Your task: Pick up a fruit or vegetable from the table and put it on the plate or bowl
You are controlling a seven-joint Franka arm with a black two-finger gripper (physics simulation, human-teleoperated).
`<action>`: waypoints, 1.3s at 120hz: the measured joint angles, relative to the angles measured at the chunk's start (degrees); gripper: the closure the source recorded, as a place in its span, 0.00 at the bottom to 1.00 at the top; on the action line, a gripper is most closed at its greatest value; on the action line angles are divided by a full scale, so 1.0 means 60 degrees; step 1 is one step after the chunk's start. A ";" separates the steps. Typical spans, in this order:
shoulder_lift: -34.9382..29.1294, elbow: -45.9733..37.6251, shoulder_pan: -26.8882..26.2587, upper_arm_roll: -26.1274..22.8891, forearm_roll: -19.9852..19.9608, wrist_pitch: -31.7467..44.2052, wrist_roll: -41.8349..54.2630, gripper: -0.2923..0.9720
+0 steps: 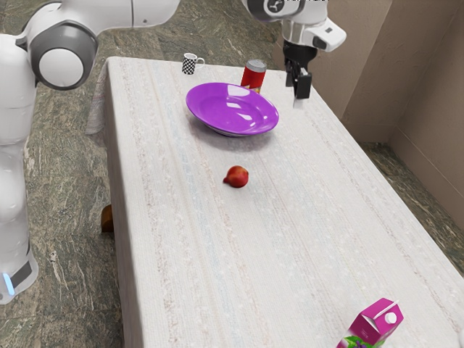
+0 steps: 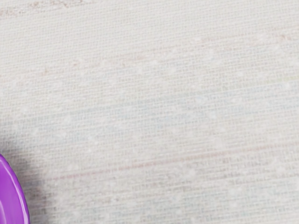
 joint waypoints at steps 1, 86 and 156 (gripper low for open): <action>0.0003 0.0002 0.0001 0.0001 -0.0003 0.0001 0.0005 0.23; -0.1496 -0.2758 -0.0060 0.0348 -0.0610 -0.1036 -0.0400 0.23; -0.2713 -0.5752 -0.0086 0.0104 -0.0667 0.0700 0.0823 0.23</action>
